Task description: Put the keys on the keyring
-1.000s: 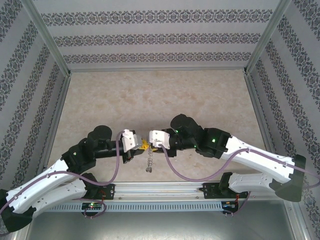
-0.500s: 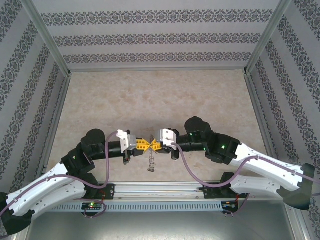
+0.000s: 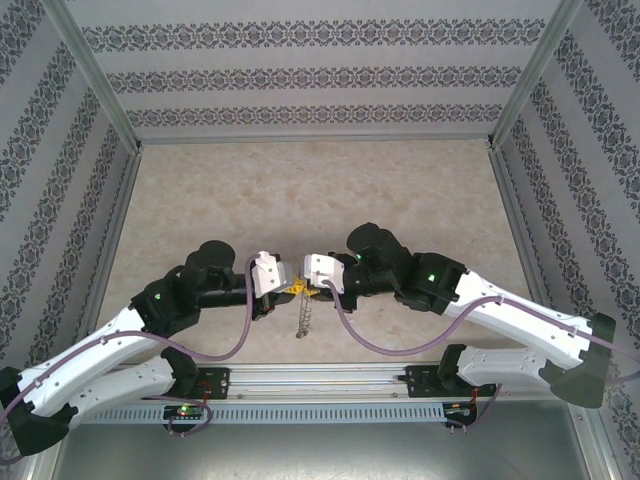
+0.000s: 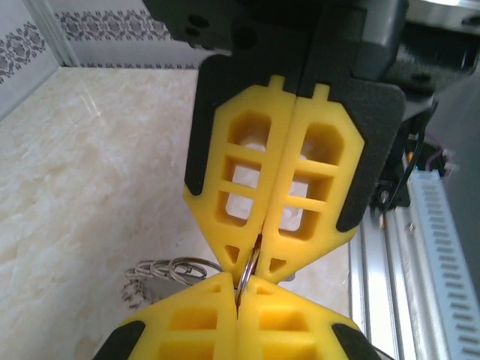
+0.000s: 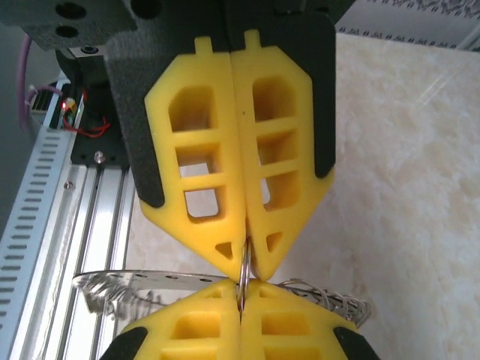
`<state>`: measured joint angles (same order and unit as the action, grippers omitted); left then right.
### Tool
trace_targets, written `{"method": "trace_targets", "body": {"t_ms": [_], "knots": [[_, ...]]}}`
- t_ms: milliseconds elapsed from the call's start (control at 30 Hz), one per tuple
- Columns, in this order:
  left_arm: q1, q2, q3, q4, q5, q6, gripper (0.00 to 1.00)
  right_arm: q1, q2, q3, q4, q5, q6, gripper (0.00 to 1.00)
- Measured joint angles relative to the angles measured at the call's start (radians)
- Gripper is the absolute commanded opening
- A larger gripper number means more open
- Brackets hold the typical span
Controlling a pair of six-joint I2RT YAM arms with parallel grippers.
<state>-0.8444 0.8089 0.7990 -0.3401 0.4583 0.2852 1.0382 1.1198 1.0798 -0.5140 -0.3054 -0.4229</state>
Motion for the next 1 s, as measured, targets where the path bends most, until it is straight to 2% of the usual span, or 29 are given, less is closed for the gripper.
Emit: {"method": "trace_targets", "body": {"t_ms": [167,267,400,500,600,767,900,1000], "knots": [[0.000,-0.011,-0.006,0.010,0.011,0.002,0.00,0.000,-0.008,-0.001,-0.004,0.000,-0.004,0.01],[-0.001,-0.069,-0.051,0.095,0.033,-0.027,0.00,0.000,-0.051,-0.033,0.061,-0.024,0.005,0.12],[-0.001,-0.130,-0.119,0.217,0.076,-0.095,0.00,0.000,-0.123,-0.093,0.154,-0.055,0.027,0.14],[-0.001,-0.134,-0.137,0.283,0.111,-0.137,0.00,0.000,-0.153,-0.123,0.206,-0.080,0.043,0.11],[0.000,-0.141,-0.159,0.334,0.125,-0.163,0.00,-0.001,-0.160,-0.134,0.233,-0.097,0.060,0.01],[0.000,-0.143,-0.192,0.383,0.123,-0.189,0.00,-0.007,-0.158,-0.136,0.227,-0.103,0.076,0.00],[0.000,-0.130,-0.175,0.328,0.086,-0.166,0.16,-0.009,-0.132,-0.116,0.188,-0.079,0.070,0.00],[0.000,-0.091,-0.125,0.227,0.028,-0.120,0.18,-0.009,-0.075,-0.062,0.117,-0.049,0.045,0.00]]}}
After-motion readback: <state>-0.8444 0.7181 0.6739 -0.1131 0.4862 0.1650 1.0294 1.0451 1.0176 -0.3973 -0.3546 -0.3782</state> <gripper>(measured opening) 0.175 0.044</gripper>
